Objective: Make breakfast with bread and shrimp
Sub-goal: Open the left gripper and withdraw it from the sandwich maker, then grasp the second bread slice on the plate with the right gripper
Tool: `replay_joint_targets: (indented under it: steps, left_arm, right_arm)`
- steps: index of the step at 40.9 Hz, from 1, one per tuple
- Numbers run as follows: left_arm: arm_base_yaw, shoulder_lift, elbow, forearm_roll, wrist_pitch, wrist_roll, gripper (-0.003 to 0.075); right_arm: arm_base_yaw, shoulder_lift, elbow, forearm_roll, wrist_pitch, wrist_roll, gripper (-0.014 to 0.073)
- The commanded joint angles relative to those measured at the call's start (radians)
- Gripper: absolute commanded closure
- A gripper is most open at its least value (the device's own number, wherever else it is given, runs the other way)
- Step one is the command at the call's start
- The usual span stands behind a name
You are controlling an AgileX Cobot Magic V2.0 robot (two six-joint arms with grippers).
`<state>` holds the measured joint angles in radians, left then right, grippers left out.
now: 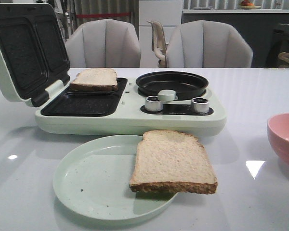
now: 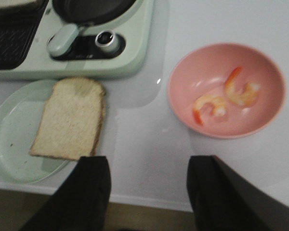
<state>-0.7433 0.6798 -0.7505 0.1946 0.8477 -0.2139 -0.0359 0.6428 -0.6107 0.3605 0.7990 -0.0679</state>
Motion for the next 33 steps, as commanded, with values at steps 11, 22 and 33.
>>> replay_joint_targets:
  steps: [11,22,33]
  left_arm:
    - [-0.007,-0.002,-0.026,0.004,-0.072,-0.008,0.0223]
    - [-0.007,-0.002,-0.026,0.004,-0.072,-0.008,0.0223]
    - [-0.007,-0.002,-0.026,0.004,-0.077,-0.008,0.0223]
  right_arm:
    - [0.003,0.374,-0.032,0.497,0.061,-0.372,0.0118]
    - [0.154,0.654,-0.033,0.776,-0.025,-0.602,0.0118]
    - [0.237,0.901,-0.111,0.796,-0.208,-0.612,0.0118]
